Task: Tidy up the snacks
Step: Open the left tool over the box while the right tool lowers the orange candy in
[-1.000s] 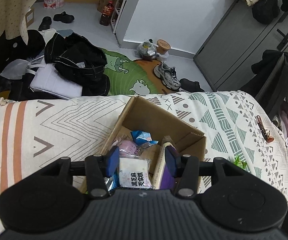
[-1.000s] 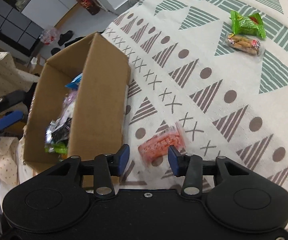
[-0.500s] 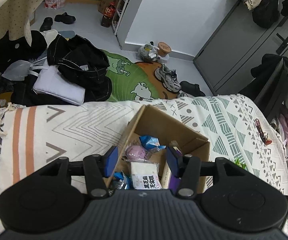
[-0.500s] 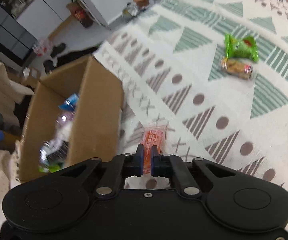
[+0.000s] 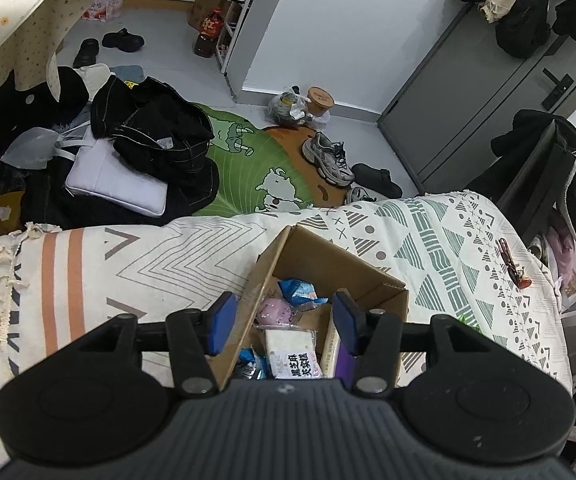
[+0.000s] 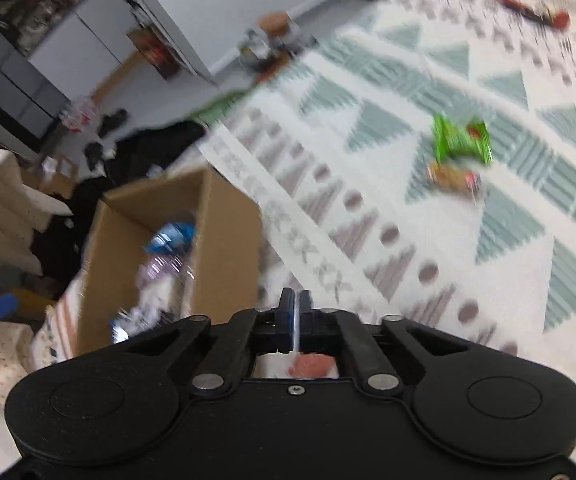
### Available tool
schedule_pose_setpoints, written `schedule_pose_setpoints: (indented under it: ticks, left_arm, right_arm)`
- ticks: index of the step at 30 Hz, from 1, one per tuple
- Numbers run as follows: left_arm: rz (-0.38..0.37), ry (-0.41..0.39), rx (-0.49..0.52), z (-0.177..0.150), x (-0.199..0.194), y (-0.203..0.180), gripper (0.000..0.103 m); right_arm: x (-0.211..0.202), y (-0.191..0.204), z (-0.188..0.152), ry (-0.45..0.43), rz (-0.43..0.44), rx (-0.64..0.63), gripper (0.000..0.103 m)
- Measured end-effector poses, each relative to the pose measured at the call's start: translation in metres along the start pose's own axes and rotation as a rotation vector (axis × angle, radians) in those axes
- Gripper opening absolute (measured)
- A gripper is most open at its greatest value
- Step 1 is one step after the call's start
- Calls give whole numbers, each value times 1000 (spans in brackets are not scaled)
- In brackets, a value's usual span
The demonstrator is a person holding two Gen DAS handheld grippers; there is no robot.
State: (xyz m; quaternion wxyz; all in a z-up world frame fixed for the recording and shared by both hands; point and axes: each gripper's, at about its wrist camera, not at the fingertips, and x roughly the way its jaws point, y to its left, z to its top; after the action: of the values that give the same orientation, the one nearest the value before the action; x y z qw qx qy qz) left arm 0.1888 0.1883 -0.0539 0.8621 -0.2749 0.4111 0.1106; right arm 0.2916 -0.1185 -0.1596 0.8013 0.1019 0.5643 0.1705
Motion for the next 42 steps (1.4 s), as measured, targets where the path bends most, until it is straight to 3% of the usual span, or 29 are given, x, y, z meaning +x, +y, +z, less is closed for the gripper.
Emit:
schedule_pose_setpoints:
  ticks: [1, 9, 11, 12, 13, 17, 26, 33, 35, 37, 39, 42]
  left_arm:
    - [0, -1, 1, 0, -2, 2, 52]
    - [34, -8, 5, 2, -13, 24, 52]
    - [49, -6, 3, 4, -14, 31, 54]
    - [56, -4, 3, 5, -14, 34, 56]
    - [63, -4, 4, 5, -15, 37, 60]
    - [88, -6, 19, 4, -16, 45, 72]
    - [88, 27, 41, 2, -8, 44, 73]
    - [78, 35, 53, 2, -9, 39, 73]
    - [79, 33, 52, 2, -11, 38, 78]
    - [84, 27, 56, 2, -14, 37, 80]
    - [91, 27, 58, 2, -15, 36, 80]
    - [90, 28, 62, 3, -18, 31, 80]
  right_arm:
    - [5, -1, -5, 11, -3, 11, 34]
    - [49, 1, -26, 75, -67, 66, 39]
    - [58, 0, -28, 88, -81, 73, 34]
    - [60, -1, -28, 86, -74, 69, 22]
    - [60, -2, -28, 81, -65, 70, 20]
    - [45, -2, -26, 37, -72, 81, 18]
    - [-10, 9, 1, -76, -22, 64, 18]
    - [-31, 43, 21, -130, 76, 4, 18]
    - [-38, 55, 23, -158, 163, -27, 19]
    - [-43, 66, 25, -169, 240, -49, 30]
    - [-47, 74, 27, -179, 252, -79, 45]
    - [-54, 72, 29, -186, 254, -97, 46]
